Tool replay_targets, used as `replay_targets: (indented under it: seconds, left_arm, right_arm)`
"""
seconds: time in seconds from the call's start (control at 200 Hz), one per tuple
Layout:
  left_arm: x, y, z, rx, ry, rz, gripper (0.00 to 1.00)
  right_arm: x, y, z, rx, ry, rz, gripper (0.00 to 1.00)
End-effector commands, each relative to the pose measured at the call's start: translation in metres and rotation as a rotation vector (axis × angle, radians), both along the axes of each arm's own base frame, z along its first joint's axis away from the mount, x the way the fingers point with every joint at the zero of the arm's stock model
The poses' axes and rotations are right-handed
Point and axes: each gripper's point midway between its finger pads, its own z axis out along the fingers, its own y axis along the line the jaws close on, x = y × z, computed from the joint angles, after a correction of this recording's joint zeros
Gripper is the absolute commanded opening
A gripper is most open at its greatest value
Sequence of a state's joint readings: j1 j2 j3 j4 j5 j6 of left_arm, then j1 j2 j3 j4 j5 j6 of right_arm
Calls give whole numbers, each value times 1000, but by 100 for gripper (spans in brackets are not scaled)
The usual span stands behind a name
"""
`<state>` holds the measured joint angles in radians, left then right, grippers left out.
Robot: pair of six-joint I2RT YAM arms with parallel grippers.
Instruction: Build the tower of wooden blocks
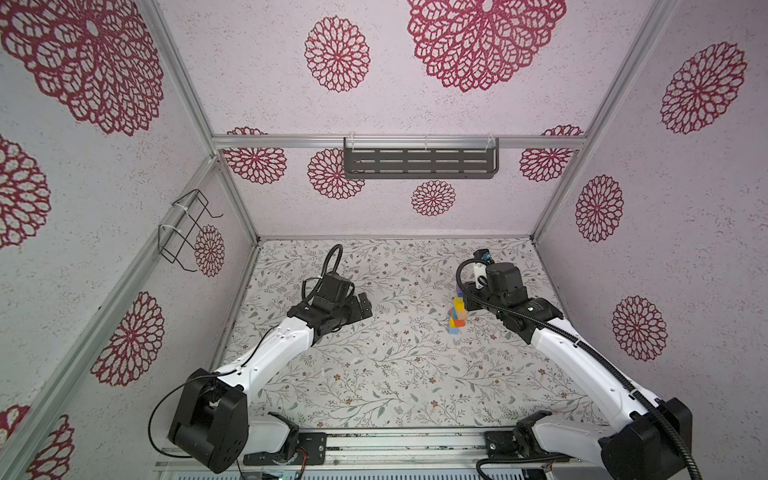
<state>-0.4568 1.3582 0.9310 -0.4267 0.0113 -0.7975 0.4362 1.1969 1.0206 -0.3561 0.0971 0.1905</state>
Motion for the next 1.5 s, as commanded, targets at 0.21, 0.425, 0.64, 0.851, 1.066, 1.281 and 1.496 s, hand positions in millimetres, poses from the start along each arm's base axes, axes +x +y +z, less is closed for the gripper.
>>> replay_targets:
  seconds: [0.21,0.425,0.64,0.851,1.066,1.281,1.496]
  left_arm:
    - [1,6,15,4,-22,24,97]
    - [0,15,38,50,-59,25,97]
    - [-2,31,90,100,-142,41,97]
    - [-14,68,138,161,-227,131,97]
    - [-47,111,156,150,-356,276,97]
    - [-81,151,162,186,-472,393,97]
    - [-103,177,154,245,-513,479,97]
  right_arm:
    - [3,-1,28,17,-72,-1,34]
    - [0,-14,54,11,-144,-46,38]
    - [-11,-24,101,52,-242,-76,43]
    - [-38,-52,130,60,-323,-156,43]
    - [-73,-111,111,22,-359,-412,44]
    - [-99,-162,62,23,-456,-675,47]
    - [-104,-181,8,11,-540,-800,96]
